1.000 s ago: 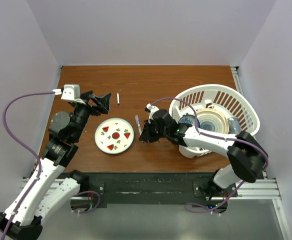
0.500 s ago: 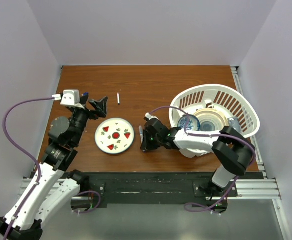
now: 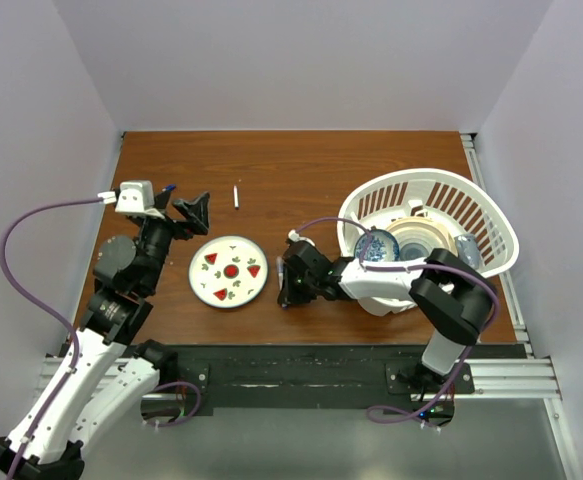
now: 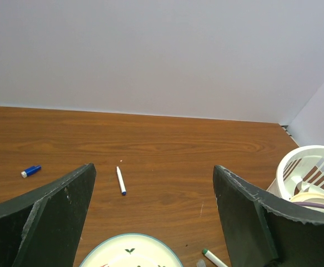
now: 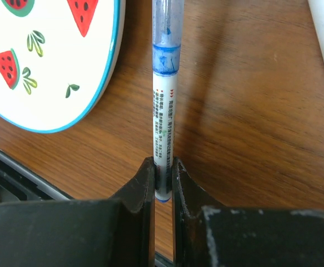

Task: Insert the pens into the pen caps

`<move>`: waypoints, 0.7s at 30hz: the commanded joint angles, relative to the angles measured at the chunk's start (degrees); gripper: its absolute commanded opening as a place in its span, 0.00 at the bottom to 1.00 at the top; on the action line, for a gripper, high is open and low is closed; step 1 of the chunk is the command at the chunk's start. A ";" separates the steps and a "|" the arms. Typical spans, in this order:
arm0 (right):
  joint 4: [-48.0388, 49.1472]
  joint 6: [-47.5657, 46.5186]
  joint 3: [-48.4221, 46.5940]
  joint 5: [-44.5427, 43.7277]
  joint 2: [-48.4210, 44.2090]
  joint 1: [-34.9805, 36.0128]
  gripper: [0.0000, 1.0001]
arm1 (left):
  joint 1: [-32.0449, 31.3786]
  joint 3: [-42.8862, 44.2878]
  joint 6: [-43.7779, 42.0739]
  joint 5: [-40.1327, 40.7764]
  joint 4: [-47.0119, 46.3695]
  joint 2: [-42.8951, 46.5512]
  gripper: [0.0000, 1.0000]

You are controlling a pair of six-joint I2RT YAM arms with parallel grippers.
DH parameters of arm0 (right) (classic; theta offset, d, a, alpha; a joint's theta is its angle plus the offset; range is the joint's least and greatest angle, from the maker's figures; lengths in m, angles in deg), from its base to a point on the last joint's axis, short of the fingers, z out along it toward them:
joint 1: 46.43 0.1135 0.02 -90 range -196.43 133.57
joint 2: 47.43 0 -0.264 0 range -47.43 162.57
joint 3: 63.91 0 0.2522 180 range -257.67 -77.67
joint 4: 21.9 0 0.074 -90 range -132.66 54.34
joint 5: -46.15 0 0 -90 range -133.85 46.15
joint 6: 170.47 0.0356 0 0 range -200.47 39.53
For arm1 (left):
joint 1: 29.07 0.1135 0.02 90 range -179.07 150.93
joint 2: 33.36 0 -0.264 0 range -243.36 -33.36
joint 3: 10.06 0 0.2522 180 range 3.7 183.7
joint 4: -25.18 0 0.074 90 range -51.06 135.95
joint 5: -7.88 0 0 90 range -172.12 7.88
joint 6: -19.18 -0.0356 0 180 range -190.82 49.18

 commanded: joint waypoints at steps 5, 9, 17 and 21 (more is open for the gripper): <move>-5.26 0.81 -2.23 -4.60 1.52 1.80 0.00 | -0.05 -0.22 -0.81 0.38 -2.36 0.13 0.92; -9.21 2.57 -3.82 -6.35 2.66 2.15 0.04 | -0.05 -0.31 -0.63 0.02 -2.27 0.75 0.92; -16.42 5.21 -5.66 -10.75 2.66 3.03 0.15 | -0.05 -0.66 -0.46 -0.68 -2.53 1.98 0.92; -17.66 5.47 -6.28 -11.98 2.84 3.91 0.22 | -0.14 -0.57 -0.28 -1.03 -2.53 2.16 0.92</move>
